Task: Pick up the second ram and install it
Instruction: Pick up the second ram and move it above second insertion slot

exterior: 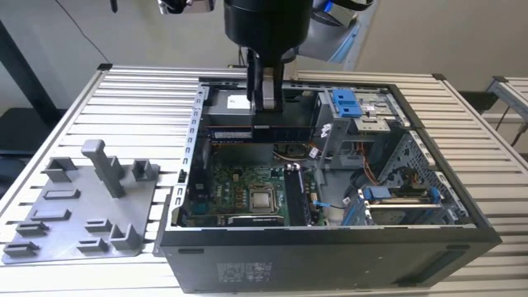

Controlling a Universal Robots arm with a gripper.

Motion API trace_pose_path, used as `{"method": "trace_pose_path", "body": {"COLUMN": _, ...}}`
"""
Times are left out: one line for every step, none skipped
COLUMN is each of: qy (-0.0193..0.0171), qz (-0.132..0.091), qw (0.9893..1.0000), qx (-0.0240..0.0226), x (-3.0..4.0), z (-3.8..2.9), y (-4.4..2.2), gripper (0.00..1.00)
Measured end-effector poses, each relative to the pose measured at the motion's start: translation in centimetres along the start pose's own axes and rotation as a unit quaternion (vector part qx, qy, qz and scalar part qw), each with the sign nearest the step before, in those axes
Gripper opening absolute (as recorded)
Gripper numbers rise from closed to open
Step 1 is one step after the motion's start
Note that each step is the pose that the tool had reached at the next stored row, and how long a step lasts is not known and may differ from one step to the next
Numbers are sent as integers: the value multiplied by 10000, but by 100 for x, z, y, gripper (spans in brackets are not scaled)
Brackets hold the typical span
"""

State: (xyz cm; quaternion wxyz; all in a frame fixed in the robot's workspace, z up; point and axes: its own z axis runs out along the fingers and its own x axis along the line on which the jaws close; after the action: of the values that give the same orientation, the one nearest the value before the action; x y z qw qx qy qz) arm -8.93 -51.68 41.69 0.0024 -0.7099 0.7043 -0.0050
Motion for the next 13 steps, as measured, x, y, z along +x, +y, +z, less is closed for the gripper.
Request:
{"method": "trace_pose_path", "body": {"qy": 0, "qz": 0, "qw": 10000, "qx": 0, "x": 0, "z": 1, "y": -28, "gripper": 14}}
{"method": "trace_pose_path", "body": {"qy": 0, "qz": 0, "qw": 10000, "qx": 0, "x": 0, "z": 1, "y": -54, "gripper": 14}}
{"method": "trace_pose_path", "body": {"qy": 0, "qz": 0, "qw": 10000, "qx": 0, "x": 0, "z": 1, "y": -82, "gripper": 14}}
{"method": "trace_pose_path", "body": {"qy": 0, "qz": 0, "qw": 10000, "qx": 0, "x": 0, "z": 1, "y": -108, "gripper": 14}}
{"method": "trace_pose_path", "body": {"qy": 0, "qz": 0, "qw": 10000, "qx": 0, "x": 0, "z": 1, "y": -136, "gripper": 14}}
{"method": "trace_pose_path", "body": {"qy": 0, "qz": 0, "qw": 10000, "qx": 0, "x": 0, "z": 2, "y": -163, "gripper": 14}}
{"method": "trace_pose_path", "body": {"qy": 0, "qz": 0, "qw": 10000, "qx": 0, "x": 0, "z": 2, "y": -189, "gripper": 14}}
{"method": "trace_pose_path", "body": {"qy": 0, "qz": 0, "qw": 10000, "qx": 0, "x": 0, "z": 2, "y": -216, "gripper": 14}}
{"method": "trace_pose_path", "body": {"qy": 0, "qz": 1, "qw": 10000, "qx": 0, "x": 0, "z": 2, "y": -243, "gripper": 14}}
{"method": "trace_pose_path", "body": {"qy": 0, "qz": 0, "qw": 10000, "qx": 0, "x": 1, "z": 3, "y": -269, "gripper": 14}}
{"method": "trace_pose_path", "body": {"qy": 0, "qz": 0, "qw": 10000, "qx": 0, "x": 1, "z": 3, "y": -296, "gripper": 14}}
{"method": "trace_pose_path", "body": {"qy": 0, "qz": 0, "qw": 10000, "qx": 0, "x": 1, "z": 3, "y": -322, "gripper": 14}}
{"method": "trace_pose_path", "body": {"qy": 0, "qz": 0, "qw": 10000, "qx": 0, "x": 1, "z": 4, "y": -349, "gripper": 14}}
